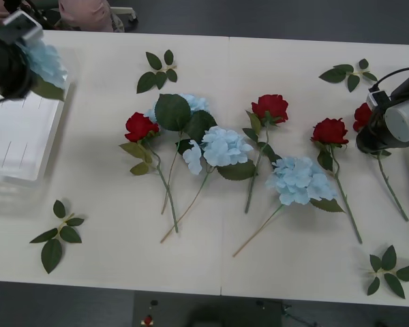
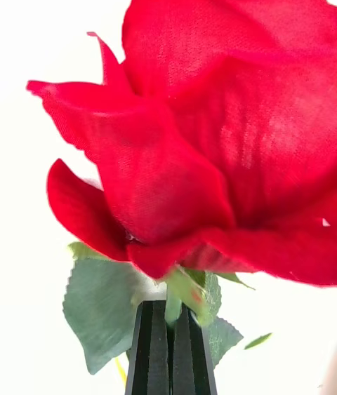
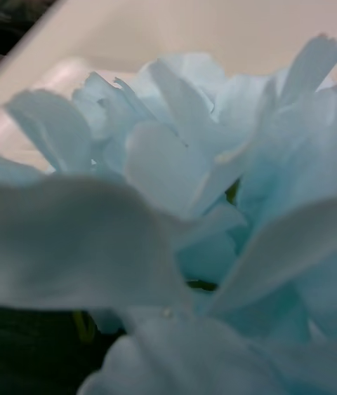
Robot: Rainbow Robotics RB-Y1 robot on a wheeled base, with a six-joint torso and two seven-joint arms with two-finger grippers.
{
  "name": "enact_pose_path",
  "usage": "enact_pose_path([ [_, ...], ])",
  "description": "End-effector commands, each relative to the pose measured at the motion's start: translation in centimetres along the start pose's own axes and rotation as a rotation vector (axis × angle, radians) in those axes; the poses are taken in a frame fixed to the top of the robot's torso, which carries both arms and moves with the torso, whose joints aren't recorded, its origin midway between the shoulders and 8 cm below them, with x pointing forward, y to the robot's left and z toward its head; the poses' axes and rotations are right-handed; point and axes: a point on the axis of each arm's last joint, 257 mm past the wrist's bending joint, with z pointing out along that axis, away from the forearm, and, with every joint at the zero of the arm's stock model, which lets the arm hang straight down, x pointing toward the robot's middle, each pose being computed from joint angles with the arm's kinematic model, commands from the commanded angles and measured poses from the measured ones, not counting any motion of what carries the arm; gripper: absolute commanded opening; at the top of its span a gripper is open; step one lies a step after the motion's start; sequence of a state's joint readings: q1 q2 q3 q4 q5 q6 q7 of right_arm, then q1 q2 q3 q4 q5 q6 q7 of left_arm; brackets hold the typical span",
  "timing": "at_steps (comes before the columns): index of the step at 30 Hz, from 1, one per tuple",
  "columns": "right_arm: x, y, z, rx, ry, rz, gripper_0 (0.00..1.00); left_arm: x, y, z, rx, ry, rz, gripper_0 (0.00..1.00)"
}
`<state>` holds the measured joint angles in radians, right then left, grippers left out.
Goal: Put the red flowers into the right box and the blue flowers into the left box
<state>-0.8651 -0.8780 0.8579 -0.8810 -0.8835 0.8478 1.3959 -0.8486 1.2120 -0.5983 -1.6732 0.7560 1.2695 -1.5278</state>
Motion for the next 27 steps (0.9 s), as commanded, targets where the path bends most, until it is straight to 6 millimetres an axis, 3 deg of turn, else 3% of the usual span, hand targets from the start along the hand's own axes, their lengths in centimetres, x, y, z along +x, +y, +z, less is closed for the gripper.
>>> enact_pose_path([
  [1,-2.1,0.0,-0.8,0.004,-0.035,-0.032,0.00,-0.6,8.9,0.7,-0.227,-0.041,0.003,0.00],
  [5,-4.1,-0.7,-2.0,0.013,-0.057,-0.026,0.00,0.5,12.0,4.1,-0.324,-0.045,-0.019,0.00],
  [9,-6.9,-3.8,-5.7,0.033,-0.043,0.009,0.00,1.8,12.9,7.6,-0.347,-0.071,-0.054,0.00],
  [10,-7.7,-5.2,-7.3,0.043,-0.034,0.023,0.00,2.2,13.0,8.3,-0.347,-0.076,-0.066,0.08],
  [14,-9.0,-10.8,-12.2,0.116,-0.001,0.054,0.00,2.3,13.7,8.9,-0.354,-0.110,-0.076,0.60],
  [17,-8.9,-14.9,-13.7,0.213,-0.006,0.031,0.00,2.3,13.9,8.8,-0.356,-0.113,-0.073,0.82],
  [22,-8.1,-19.9,-13.0,0.329,-0.054,0.000,0.00,2.1,14.2,8.4,-0.353,-0.121,-0.063,1.00],
  [27,-6.7,-22.6,-11.0,0.374,-0.110,0.000,0.00,2.2,14.0,8.3,-0.326,-0.126,-0.062,1.00],
])
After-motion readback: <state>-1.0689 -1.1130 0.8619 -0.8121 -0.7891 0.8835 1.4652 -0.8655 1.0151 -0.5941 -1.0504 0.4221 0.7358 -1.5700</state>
